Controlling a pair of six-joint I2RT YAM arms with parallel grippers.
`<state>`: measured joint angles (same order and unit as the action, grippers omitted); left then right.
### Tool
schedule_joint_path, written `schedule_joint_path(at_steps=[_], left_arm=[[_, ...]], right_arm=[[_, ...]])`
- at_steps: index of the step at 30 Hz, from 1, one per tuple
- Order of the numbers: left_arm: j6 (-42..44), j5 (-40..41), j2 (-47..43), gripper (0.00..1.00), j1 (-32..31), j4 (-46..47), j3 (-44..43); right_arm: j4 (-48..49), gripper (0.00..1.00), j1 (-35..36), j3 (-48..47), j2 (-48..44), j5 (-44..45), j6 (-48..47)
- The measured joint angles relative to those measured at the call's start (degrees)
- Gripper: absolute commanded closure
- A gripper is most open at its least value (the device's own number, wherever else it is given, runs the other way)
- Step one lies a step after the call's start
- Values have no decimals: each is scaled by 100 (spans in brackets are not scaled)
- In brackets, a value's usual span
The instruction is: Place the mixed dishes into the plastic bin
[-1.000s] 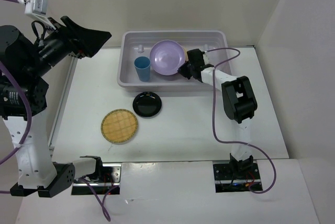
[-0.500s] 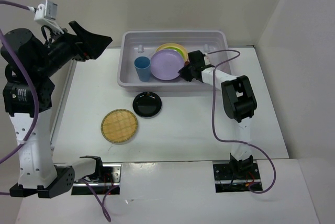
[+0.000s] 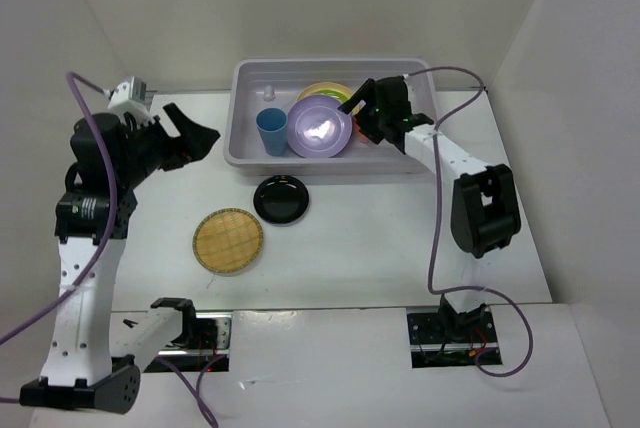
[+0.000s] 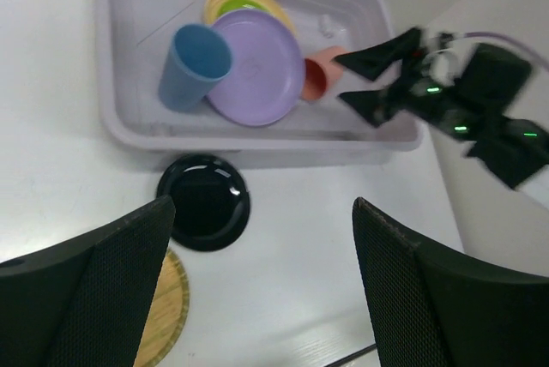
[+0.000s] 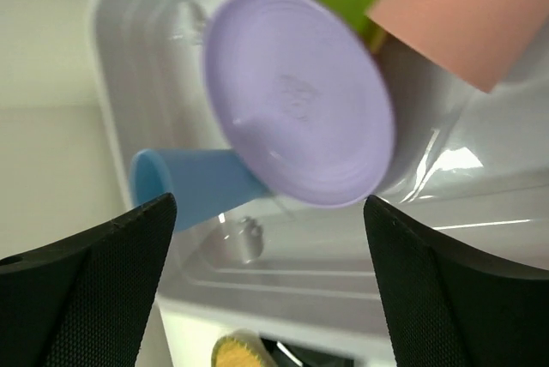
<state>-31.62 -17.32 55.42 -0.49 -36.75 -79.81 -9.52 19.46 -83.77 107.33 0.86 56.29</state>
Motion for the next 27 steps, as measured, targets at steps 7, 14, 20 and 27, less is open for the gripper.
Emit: schedule_joint_path(at_steps=[7,14,20,27], left_arm=[[-57,658,-1040,8,0,59,1320],[-636,966,-1834,8,0,249,2555],[-828,1027,-2166,8,-2,352,2756],[-949,1003,-2085,8,-2,476,2771]], right_arm=[[-138,4,26,2,-1027,-544,-728],[111,7,404,1727,-2271,-1462,-901],[225,14,1200,2430,-2667,-1580,-767],[1565,31,1912,3582,-2317,-1725,-96]])
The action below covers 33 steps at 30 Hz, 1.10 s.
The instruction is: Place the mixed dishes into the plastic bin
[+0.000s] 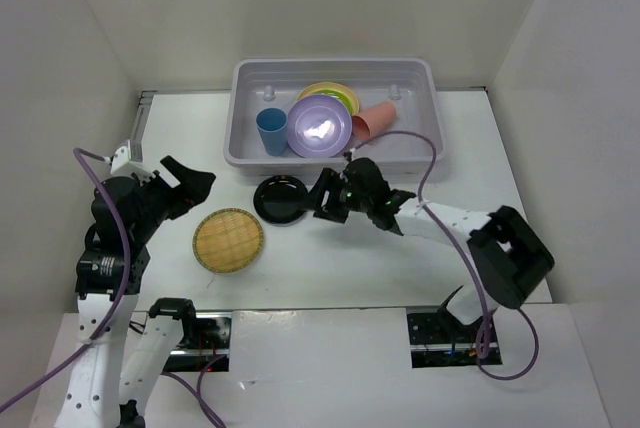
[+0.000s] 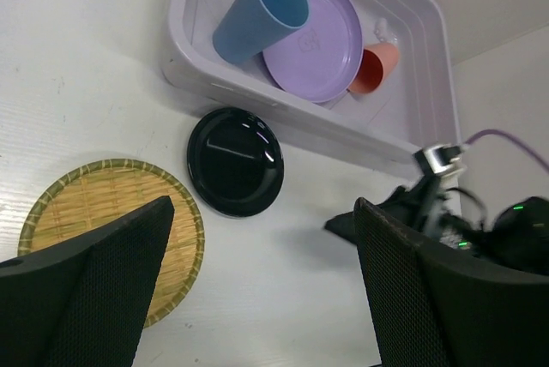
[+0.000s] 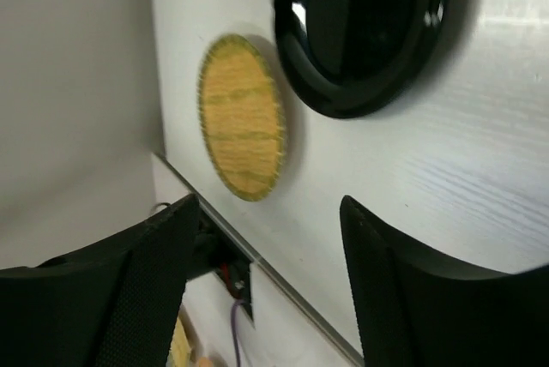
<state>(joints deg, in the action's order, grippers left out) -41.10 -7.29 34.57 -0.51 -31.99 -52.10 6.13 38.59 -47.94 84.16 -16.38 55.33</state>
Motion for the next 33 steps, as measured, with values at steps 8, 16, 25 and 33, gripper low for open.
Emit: schedule_joint_path(at_steps=[8,16,25,33], left_arm=[[15,-2,15,8,2,31,-105],[44,48,13,8,2,2,-129],[83,109,4,6,2,-61,-205],[208,144,7,5,2,-195,-378]], right_arm=[[1095,34,1244,136,1554,203,671],[2146,35,1893,-52,2503,98,1178],[2623,46,2155,-560,3088,332,1563],[2612,76,2197,-804,3320,520,1676]])
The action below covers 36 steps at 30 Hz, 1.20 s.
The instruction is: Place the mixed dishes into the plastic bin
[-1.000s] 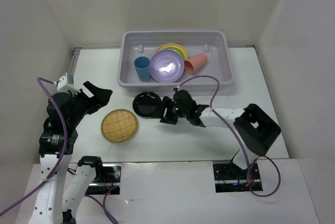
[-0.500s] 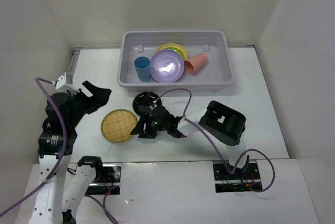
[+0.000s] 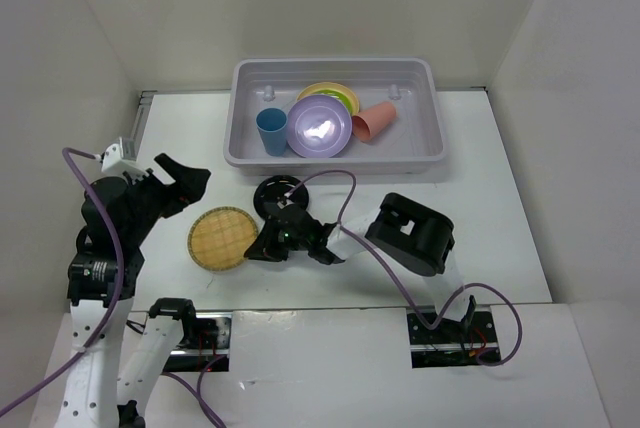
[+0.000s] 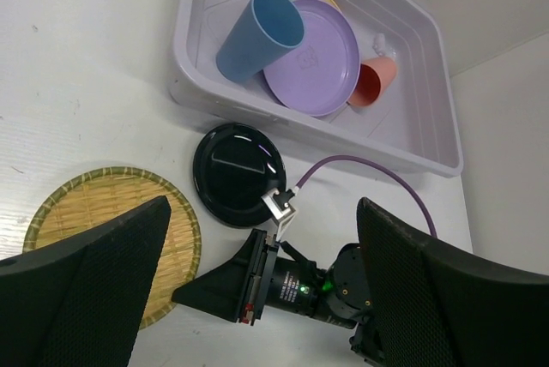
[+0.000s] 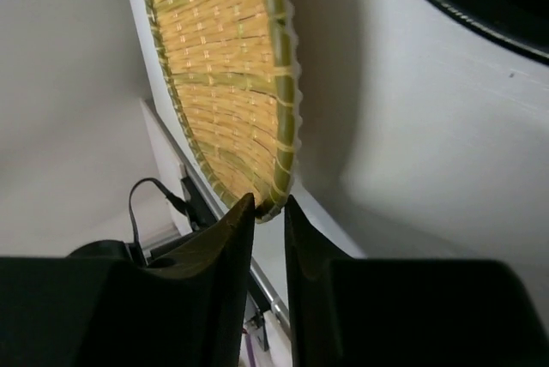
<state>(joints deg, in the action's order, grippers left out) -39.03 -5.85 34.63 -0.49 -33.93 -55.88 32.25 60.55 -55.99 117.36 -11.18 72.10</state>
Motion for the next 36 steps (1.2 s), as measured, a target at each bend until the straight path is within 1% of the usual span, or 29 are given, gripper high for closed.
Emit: schedule_joint_path(at_steps=[5,6,9,17,26,32,36], left_arm=[[4,28,0,5,0,-37,-94],[4,39,-2,5,0,-42,-103],[13,98,-2,5,0,-61,-122],[28,175,-52,3,0,-118,-190],[138,140,-52,3,0,-120,-216],[138,122,-52,3,0,-122,-216],[155,105,-52,3,0,-122,-216]], right_arm=[[-24,89,0,-74,28,50,52],[-24,95,0,-105,28,55,55],[-20,100,0,-151,26,87,44],[-236,100,2,-155,-219,157,-155],[-837,100,0,-195,-638,144,-511],[-1029,100,0,-286,-688,79,-599],[-1169,100,-48,-286,-887,61,-619]])
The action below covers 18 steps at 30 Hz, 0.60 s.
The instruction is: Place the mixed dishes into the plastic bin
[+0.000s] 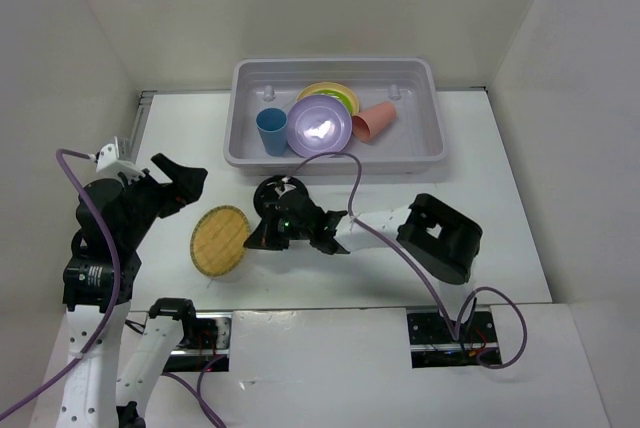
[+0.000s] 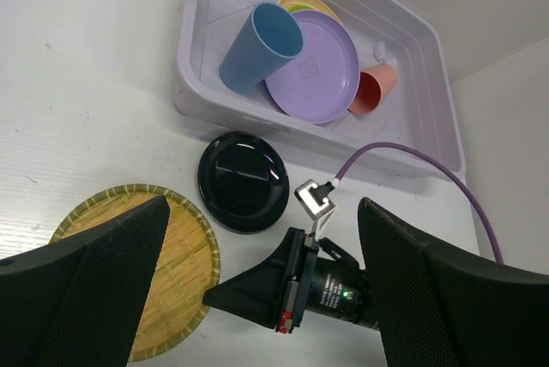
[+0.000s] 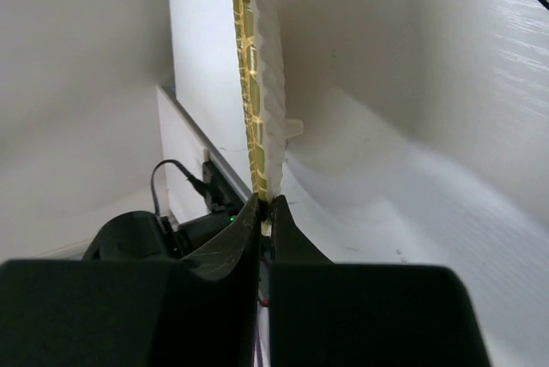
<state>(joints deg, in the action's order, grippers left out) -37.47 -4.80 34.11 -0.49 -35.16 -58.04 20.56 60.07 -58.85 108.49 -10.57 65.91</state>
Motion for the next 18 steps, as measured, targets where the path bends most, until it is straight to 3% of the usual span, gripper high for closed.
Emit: schedule_joint_path(at_steps=[18], left_arm=[[24,-107,4,3,0,-7,-15]], right_arm=[[-413,100,-1215,37,-1351,-389,-195]])
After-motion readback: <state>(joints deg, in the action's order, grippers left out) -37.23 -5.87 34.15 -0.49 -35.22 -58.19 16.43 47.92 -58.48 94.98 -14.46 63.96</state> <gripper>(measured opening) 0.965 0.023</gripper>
